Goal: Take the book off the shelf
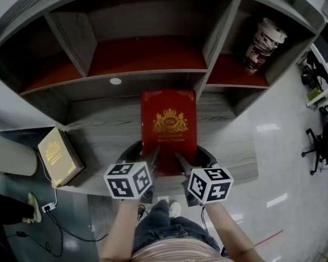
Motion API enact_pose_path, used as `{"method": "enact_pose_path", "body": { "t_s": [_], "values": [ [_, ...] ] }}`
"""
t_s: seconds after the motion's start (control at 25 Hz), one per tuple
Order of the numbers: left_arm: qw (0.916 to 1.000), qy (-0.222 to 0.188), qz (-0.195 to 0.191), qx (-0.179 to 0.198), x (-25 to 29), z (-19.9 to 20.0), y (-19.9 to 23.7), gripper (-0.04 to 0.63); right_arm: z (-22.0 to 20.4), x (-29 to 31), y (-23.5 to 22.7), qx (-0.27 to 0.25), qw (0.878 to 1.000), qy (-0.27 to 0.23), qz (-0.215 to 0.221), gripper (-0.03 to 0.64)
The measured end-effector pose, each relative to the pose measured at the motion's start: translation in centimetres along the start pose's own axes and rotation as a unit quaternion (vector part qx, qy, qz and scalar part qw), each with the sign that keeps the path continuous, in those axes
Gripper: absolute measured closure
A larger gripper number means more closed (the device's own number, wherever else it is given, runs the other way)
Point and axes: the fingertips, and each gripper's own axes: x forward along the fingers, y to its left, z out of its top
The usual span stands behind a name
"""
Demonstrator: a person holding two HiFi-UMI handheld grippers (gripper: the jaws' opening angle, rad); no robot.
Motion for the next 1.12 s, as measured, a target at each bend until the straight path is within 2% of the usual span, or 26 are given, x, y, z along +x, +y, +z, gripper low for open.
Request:
{"method": "enact_pose_path", "body": {
  "t_s": [1.12],
  "values": [
    [0.9961, -0.082, -0.004, 0.030, -9.8, -2.6, -6.0, 0.357, -1.5, -10.7, 3.5, -0.037, 0.997, -0.070, 0.026, 0.336]
  ]
}}
